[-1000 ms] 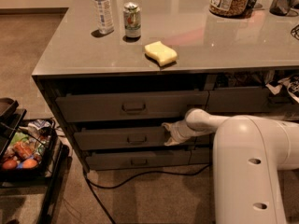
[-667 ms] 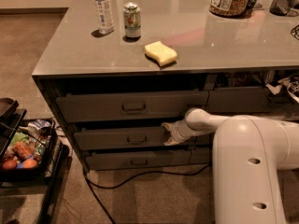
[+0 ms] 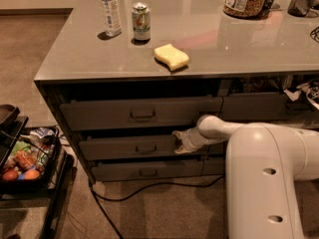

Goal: Open middle drawer

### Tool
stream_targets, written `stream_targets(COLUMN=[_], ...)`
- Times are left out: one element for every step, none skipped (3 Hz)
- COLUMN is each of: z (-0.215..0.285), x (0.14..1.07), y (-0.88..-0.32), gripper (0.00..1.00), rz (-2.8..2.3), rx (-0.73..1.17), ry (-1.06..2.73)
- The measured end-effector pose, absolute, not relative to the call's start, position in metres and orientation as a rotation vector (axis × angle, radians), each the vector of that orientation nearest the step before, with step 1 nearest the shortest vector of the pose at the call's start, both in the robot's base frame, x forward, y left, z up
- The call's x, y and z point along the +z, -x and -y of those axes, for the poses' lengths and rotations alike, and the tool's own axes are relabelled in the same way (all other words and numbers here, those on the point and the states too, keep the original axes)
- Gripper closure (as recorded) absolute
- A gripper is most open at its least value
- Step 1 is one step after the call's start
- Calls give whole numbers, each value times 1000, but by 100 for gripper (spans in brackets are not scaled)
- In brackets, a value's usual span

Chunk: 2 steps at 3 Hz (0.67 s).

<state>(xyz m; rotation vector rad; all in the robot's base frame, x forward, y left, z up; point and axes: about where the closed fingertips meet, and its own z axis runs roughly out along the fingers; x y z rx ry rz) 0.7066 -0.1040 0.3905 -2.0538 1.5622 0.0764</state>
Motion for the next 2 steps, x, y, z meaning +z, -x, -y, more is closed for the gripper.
stream_targets(z=[104,103], x=[390,391], y=[-708,-708], gripper=[81,100], rz=[-1565,-1565], rx=[80,81], ry=[2054,2054])
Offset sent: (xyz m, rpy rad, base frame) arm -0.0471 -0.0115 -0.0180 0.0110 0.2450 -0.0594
